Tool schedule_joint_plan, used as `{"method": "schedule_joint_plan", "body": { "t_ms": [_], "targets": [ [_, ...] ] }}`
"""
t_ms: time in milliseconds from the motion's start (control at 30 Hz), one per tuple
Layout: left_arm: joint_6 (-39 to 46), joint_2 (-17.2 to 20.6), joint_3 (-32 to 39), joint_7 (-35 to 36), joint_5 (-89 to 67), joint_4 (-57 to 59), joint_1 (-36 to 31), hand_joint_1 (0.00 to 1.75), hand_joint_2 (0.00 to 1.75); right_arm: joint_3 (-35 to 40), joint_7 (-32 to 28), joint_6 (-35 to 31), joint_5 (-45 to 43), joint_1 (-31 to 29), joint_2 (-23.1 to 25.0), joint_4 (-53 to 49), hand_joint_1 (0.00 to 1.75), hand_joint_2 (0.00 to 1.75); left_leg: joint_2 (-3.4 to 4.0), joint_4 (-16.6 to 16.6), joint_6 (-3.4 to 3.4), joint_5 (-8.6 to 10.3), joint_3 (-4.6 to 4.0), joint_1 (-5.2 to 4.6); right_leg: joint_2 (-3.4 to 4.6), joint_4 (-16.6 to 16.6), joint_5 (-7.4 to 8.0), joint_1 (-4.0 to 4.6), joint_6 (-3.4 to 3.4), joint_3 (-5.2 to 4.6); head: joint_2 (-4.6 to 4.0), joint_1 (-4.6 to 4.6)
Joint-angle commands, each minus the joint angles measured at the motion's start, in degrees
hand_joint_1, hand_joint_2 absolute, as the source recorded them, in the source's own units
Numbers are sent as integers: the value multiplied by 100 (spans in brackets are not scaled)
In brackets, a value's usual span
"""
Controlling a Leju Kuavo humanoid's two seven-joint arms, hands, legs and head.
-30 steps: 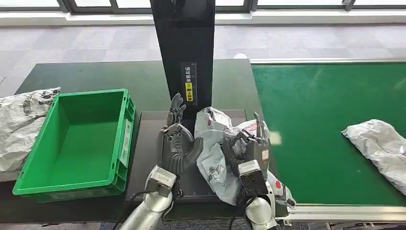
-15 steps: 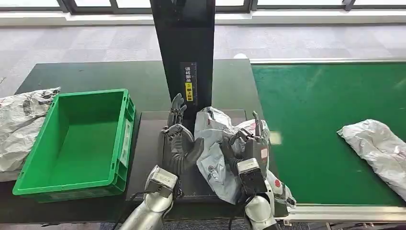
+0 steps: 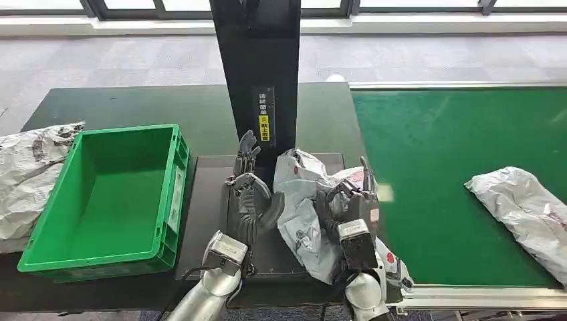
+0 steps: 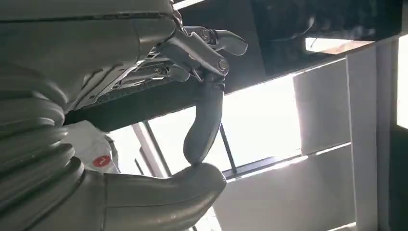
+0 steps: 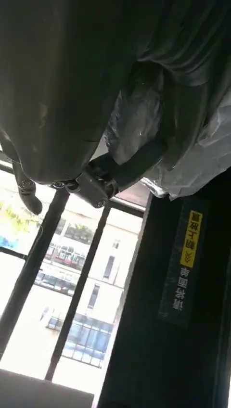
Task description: Moved the parcel from conveyor to table for the left to box.
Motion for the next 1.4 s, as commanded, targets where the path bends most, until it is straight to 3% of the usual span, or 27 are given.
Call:
{"method": "schedule_joint_plan", "body": {
  "t_ms": [33, 367, 400, 867, 1133, 1200, 1300, 1333, 1400],
  "targets": [
    [-112, 39, -6, -120, -40, 231, -64, 0, 175, -720, 4, 130, -57, -53, -69, -126, 0, 175, 15, -9, 8, 2, 8, -4, -33, -8, -1, 2, -7, 11, 0, 0],
    [-172, -3, 19, -120, -91, 273, -95, 0, 175, -751, 4, 237, -60, -11, -35, -319, 0, 175, 12, -4, 6, 0, 6, -4, -22, -3, -2, 1, -4, 6, 0, 0],
    [-183, -15, 25, -120, -103, 283, -104, 0, 175, -722, 4, 245, -26, 1, -42, -360, 0, 0, 19, -6, 9, 1, 7, -4, -32, -7, -1, 4, -7, 8, 0, 0],
    [-251, -76, 107, -120, -177, 295, -125, 0, 175, -582, 4, 226, -47, 65, -77, -657, 0, 0, 16, -4, 8, 1, 4, -2, -30, -4, -1, 4, -7, 6, 0, 0],
    [-333, -114, 198, -120, -240, 321, -143, 0, 175, -399, 4, 286, 179, -149, -97, -289, 0, 0, 25, -4, 9, 0, 4, -4, -24, -2, 0, 2, -7, 4, 0, 0],
    [-353, -118, 189, -120, -253, 319, -140, 0, 175, -328, 4, 249, 5, -65, -115, -637, 0, 0, 24, -3, 7, 0, 4, -5, -18, -1, 1, 1, -6, 3, 0, 0],
    [-289, -146, 188, -120, -287, 334, -136, 0, 175, -85, 4, -312, -18, 223, -256, -1392, 0, 0, 10, 3, 6, -1, -4, -2, -27, 3, -3, 3, -5, 1, 0, 0],
    [-400, -135, 103, -120, -267, 243, -139, 0, 175, -101, 4, -616, 230, 324, -288, -1479, 0, 175, 15, 2, 8, -1, -2, -3, -32, 2, -4, 3, -6, 2, 0, 0],
    [-354, -160, 39, -120, -495, 382, -216, 0, 175, -200, 4, -801, 456, 393, -278, -1523, 0, 175, 5, -1, 8, -1, 1, -2, -34, -3, -4, 4, -5, 7, 0, 2]
  ]
}}
